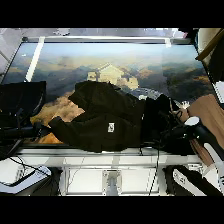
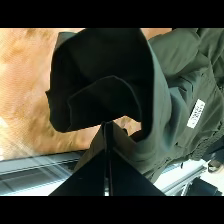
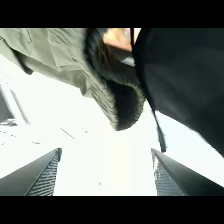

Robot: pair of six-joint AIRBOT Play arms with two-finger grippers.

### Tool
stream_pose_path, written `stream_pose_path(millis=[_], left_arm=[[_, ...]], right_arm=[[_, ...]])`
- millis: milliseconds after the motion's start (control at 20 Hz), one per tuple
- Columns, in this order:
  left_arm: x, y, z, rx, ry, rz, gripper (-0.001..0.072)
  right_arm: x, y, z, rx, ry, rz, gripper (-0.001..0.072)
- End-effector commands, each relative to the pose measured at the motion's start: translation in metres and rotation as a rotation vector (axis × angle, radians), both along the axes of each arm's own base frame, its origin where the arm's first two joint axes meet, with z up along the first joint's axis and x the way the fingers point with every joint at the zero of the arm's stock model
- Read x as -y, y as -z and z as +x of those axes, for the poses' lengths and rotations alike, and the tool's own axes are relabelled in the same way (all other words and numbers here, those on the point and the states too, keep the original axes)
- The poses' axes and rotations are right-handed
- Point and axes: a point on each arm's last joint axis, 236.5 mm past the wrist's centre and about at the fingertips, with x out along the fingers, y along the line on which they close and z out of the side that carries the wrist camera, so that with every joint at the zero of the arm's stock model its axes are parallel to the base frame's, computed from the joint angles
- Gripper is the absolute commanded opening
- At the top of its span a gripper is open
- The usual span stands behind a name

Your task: Fold the clothes and pants, and hang the long-sleeved shirts on hangers.

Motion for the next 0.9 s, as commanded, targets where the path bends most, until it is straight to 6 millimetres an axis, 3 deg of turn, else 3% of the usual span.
stream_pose_path(millis=[0,250,450,600,800,850], left_arm=[[-0.001,-0.001,0.0,0.003,-0.001,0.002,0.0009],[-0.001,-0.001,0.0,0.003,-0.002,0.003,0.0009],[-0.002,0.0,0.001,0.004,-0.006,0.009,0.0009],[-0.002,0.0,0.001,0.004,-0.005,0.008,0.0009],[-0.002,0.0,0.001,0.004,-0.005,0.009,0.0009],[-0.003,0.001,0.002,0.004,-0.007,0.012,0.0009]], right_arm=[[-0.016,0.012,-0.005,-0.033,0.111,0.067,0.0624],[-0.007,0.029,0.016,0.021,0.203,0.003,0.0613],[-0.007,0.031,0.016,0.013,0.205,0.0,0.0611],[-0.024,0.037,0.011,0.012,0.153,-0.003,0.0555],[-0.05,0.029,0.021,0.06,0.163,0.043,0.0539],[-0.052,0.028,0.021,0.059,0.163,0.048,0.0412]])
